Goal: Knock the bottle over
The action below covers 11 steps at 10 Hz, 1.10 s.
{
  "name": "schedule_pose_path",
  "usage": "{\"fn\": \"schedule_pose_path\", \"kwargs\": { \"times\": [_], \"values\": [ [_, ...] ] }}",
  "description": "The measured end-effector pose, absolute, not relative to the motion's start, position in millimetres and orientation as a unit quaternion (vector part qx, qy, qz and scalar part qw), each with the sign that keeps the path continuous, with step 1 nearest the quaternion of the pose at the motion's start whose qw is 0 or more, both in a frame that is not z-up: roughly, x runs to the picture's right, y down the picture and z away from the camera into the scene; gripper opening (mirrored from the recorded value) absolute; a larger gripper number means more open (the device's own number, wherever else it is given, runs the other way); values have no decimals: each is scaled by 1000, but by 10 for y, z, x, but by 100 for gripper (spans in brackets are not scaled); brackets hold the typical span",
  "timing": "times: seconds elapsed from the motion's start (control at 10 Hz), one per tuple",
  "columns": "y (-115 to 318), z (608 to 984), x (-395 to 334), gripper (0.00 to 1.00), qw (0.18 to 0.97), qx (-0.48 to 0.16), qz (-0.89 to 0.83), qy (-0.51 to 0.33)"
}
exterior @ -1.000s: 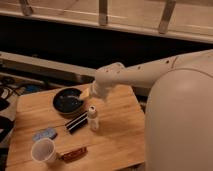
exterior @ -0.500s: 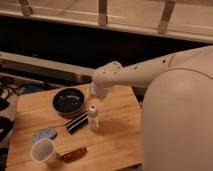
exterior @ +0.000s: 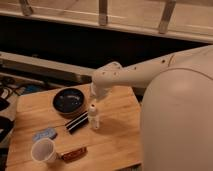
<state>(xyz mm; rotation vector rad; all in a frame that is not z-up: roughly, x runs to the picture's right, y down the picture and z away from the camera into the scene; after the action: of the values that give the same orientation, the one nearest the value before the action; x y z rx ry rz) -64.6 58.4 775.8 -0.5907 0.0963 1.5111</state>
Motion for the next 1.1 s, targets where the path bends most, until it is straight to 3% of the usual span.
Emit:
{"fn": "schedule_pose_path", "kwargs": {
  "times": [0.2, 1.1],
  "values": [
    [599, 7766, -645, 14, 689, -261, 674, 43],
    [659, 7709, -627, 14, 690, -255, 675, 51]
  ]
}}
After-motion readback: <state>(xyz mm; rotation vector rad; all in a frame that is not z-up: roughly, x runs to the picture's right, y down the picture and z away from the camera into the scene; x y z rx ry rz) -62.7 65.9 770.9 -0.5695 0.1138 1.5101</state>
